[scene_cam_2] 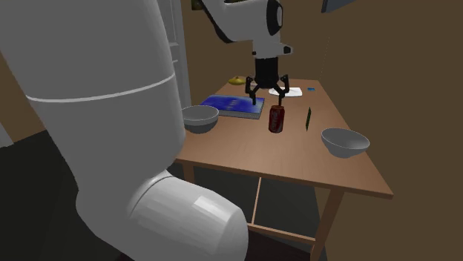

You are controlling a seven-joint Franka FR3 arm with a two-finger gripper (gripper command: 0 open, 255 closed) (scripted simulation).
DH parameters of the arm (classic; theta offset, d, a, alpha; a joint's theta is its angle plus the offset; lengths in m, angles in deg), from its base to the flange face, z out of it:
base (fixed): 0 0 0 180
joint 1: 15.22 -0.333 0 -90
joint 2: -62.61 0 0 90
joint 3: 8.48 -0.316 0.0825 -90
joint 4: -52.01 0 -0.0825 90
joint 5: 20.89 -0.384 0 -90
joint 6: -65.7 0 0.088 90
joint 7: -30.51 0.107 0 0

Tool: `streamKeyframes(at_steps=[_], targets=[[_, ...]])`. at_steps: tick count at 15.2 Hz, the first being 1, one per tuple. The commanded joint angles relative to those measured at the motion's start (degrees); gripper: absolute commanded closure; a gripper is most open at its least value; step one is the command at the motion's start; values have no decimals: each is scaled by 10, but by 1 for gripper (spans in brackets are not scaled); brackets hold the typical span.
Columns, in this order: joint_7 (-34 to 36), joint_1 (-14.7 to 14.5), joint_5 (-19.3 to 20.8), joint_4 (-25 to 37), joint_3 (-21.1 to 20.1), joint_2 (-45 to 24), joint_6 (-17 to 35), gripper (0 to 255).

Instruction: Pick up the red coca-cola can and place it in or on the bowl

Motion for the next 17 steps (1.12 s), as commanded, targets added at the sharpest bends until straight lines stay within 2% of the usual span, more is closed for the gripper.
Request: streamKeyframes(at_steps=[1,6,10,17], targets=[[-2,3,0,43,3,-50,8,0],[-2,5,-2,167,6,-167,2,0],[-3,6,-5,289,8,-268,-19,0],[-1,9,-4,261,9,-281,22,0]])
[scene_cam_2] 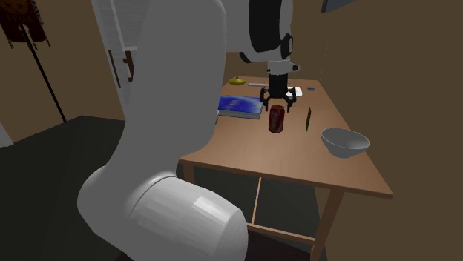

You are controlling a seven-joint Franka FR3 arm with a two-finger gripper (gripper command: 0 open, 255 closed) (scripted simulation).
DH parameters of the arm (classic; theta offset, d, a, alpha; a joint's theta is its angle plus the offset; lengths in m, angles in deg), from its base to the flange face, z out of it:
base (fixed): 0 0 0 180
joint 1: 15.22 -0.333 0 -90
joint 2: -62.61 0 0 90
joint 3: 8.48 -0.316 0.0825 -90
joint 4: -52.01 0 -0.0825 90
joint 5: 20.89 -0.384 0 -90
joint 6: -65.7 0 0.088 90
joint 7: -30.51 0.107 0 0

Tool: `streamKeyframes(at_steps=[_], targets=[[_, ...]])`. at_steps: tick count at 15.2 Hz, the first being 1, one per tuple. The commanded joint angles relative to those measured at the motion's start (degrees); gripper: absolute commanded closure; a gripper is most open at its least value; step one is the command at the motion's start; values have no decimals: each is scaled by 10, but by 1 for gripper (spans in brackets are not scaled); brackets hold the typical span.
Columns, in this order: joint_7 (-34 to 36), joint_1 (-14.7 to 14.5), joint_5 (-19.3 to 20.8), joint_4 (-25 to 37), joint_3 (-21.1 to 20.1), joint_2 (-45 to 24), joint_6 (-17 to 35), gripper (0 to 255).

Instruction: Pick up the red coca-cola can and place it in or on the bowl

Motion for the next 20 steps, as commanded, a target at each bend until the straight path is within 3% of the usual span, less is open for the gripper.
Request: streamKeyframes(at_steps=[1,9,10,20], targets=[[2,0,1,-17,0,-2,19,0],[2,0,1,-17,0,-2,19,0],[2,0,1,-17,0,-2,19,255],[1,0,0,-12,0,0,12,255]])
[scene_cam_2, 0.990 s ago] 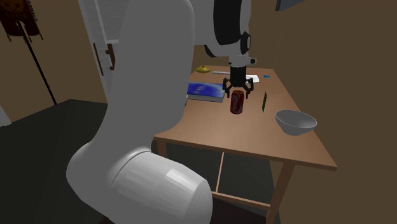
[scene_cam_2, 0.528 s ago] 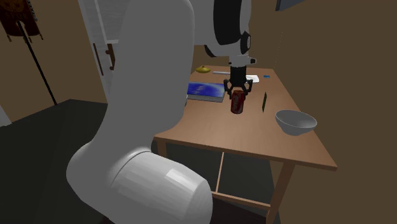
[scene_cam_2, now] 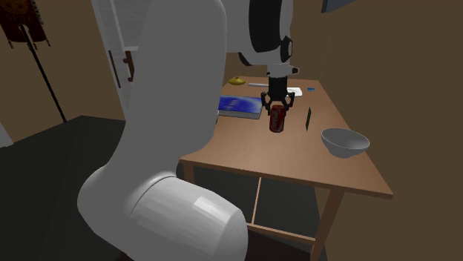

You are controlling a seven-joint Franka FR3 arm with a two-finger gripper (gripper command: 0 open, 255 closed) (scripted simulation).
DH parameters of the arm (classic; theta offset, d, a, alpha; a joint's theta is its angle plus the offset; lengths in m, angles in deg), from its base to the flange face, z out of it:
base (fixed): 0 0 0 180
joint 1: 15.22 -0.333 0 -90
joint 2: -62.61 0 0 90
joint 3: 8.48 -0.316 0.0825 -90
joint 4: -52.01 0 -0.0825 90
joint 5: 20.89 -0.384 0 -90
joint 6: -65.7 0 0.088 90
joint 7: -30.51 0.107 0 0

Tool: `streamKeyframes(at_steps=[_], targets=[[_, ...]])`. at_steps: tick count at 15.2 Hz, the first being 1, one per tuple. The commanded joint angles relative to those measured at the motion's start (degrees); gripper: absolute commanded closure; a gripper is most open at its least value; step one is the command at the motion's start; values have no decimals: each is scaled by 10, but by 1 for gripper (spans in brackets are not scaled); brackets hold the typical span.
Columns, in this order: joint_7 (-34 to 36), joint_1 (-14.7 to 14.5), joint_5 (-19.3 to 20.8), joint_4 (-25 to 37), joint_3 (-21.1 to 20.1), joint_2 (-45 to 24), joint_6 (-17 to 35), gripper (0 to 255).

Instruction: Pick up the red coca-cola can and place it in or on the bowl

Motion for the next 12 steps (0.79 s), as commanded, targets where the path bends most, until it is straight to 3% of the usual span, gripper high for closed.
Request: streamKeyframes(at_steps=[1,12], targets=[[-1,0,0,6,0,3,-10,255],[-8,-1,-3,71,-1,17,-88,255]])
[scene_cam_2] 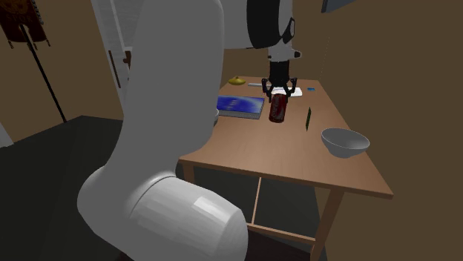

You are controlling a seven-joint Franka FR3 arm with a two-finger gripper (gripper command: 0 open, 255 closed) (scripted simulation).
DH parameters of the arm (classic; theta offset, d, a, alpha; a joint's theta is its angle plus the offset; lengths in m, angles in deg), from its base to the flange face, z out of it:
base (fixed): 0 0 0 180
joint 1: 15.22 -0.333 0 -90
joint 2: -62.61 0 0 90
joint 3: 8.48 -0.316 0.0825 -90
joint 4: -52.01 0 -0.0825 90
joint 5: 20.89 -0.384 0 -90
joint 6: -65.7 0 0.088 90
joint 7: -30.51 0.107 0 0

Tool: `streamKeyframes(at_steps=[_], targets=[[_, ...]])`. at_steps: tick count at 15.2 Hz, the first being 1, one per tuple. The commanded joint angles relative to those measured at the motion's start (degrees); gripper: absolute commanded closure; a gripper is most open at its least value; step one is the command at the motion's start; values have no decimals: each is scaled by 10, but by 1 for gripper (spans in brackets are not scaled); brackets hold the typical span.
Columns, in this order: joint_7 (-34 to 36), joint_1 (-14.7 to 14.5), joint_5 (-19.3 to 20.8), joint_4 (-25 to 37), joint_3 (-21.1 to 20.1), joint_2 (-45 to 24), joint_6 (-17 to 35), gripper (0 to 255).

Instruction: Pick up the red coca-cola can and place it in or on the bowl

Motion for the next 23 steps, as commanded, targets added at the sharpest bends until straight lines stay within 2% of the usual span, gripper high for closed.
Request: streamKeyframes(at_steps=[1,17,23], targets=[[-2,0,0,14,0,0,-14,255],[-13,-2,-2,161,0,-16,-144,255],[56,-49,2,84,-21,43,-133,255]])
